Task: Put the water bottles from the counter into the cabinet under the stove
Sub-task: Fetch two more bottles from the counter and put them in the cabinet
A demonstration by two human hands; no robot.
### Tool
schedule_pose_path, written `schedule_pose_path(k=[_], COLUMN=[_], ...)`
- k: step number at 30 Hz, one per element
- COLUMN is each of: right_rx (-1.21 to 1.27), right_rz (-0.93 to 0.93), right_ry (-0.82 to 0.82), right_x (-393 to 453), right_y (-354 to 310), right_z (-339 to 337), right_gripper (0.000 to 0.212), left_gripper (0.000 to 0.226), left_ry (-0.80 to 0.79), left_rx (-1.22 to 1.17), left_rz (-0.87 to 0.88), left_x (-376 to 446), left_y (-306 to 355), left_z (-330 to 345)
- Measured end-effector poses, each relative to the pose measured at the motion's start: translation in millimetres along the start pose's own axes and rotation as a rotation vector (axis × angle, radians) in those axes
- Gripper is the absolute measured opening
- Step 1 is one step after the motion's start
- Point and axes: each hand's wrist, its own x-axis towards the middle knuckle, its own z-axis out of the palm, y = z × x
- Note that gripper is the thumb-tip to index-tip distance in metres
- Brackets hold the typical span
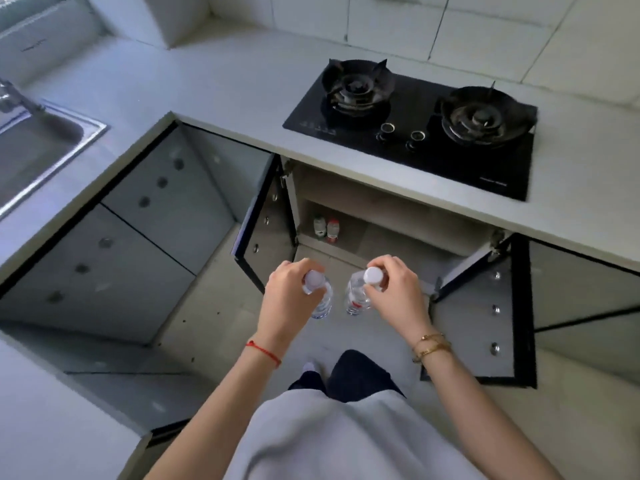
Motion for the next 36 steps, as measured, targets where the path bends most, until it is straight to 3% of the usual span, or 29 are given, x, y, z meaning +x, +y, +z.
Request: schedule_pose_path(k=[7,16,26,32,36], right_rx=[-0.047,-0.057,-0.056,0.012,0.069], right_rz=[0.143,0.250,0.353,0.431,0.426], right_ry=[0.049,0.053,0.049,0.174,0.229], right_x=[53,158,271,317,334], right_y=[10,70,228,343,399], right_z=[29,80,193,285,337], right_gripper=[0.016,0.014,0.019,0.022,0.020], left_gripper=[0.018,0.023,0.026,0.027,0.018], left_ry=[-0.091,-0.209,-0.314,-0.315,-0.300], left_rx=[-0.014,-0.090,0.000,-0.007,0.003], left_rz=[0.061,0.038,0.102,0.070,0.139], left_x=[81,206,337,394,420], left_y=[-23,-59,-146,-225,-271], left_z=[19,109,280,405,472])
